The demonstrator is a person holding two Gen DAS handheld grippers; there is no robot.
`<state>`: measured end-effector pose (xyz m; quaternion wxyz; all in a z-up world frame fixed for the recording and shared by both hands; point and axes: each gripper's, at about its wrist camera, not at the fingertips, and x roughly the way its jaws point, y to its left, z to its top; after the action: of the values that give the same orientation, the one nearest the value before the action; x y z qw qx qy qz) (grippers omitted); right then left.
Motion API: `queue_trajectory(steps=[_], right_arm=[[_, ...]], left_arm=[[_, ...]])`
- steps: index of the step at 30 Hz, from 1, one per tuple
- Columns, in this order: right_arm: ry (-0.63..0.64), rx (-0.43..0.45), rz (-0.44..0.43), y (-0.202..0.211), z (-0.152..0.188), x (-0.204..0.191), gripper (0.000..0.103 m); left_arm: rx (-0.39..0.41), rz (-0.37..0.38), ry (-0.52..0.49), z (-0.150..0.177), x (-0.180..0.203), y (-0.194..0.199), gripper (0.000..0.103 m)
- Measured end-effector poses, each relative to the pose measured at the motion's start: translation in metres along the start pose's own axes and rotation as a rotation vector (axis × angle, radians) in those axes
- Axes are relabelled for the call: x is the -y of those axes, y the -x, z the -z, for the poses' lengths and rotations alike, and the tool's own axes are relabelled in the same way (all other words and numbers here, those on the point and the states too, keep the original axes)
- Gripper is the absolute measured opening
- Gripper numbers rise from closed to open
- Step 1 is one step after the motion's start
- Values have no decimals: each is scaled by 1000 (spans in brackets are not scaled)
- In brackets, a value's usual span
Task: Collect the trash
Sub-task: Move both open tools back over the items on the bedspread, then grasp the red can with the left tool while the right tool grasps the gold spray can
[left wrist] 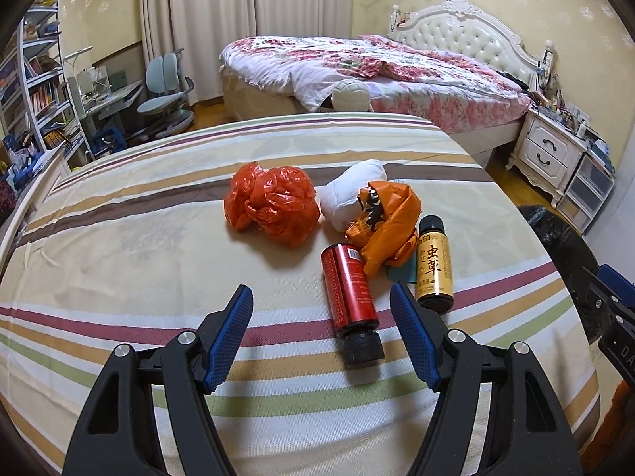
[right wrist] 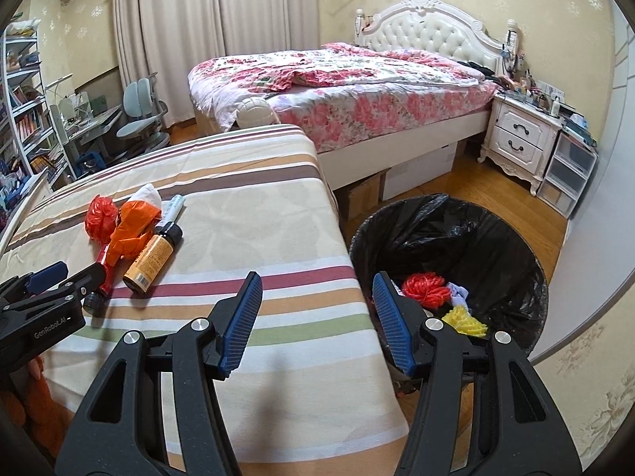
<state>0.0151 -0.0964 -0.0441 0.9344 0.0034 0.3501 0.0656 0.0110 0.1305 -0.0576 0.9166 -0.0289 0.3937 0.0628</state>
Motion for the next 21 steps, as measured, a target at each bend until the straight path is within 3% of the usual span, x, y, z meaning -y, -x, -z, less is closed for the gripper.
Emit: queue_trajectory(steps=[6, 12, 21], right_arm=[[12, -14, -11, -6, 1, -8, 57], [24, -21, -23, -9, 0, -16, 57], [44, -22, -66, -9, -3, -33, 57]], left_arm=[[-40, 14, -9, 0, 0, -9, 54], [-59, 29, -23, 5, -1, -11, 25], [-38, 29, -31, 10, -11, 0, 25]])
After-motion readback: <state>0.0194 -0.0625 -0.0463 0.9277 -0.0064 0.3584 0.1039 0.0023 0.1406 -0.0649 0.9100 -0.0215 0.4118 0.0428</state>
